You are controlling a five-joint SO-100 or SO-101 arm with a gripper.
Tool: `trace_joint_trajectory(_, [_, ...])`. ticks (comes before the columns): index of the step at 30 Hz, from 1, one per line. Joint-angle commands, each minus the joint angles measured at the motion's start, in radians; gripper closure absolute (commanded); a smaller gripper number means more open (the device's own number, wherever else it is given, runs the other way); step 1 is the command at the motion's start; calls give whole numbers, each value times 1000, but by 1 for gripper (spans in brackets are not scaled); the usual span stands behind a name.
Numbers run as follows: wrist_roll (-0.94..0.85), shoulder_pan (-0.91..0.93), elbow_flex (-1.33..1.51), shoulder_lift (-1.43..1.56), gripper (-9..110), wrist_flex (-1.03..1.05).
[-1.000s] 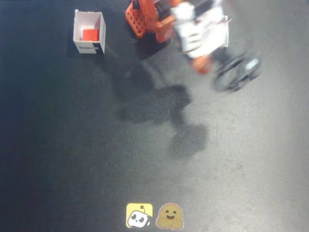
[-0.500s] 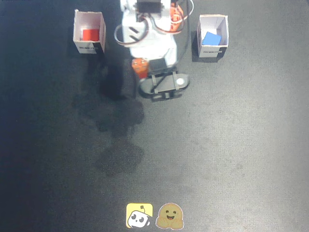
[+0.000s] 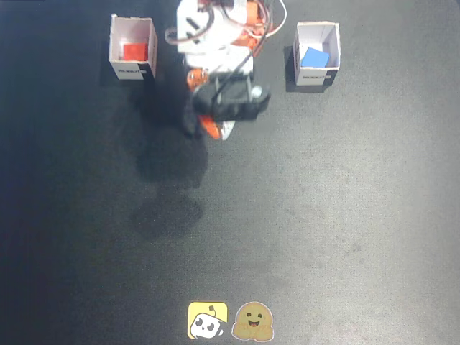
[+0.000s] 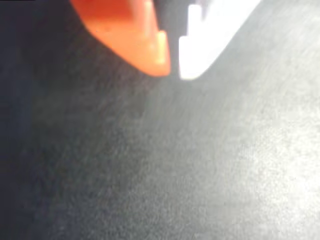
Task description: Put the red cube in the right box and the blue cube in the left box.
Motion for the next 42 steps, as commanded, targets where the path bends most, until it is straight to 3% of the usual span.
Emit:
trace_joint_trajectory(1, [-18, -21, 69, 144, 101, -12])
trace_joint_trajectory(3, [-12, -44, 138, 258, 101, 2])
trace_joint_trajectory(12, [48, -133, 227, 258, 101, -38])
trace_joint_trajectory(23, [199, -123, 229, 258, 101, 198])
trace_joint_trajectory(42, [272, -137, 229, 258, 101, 199])
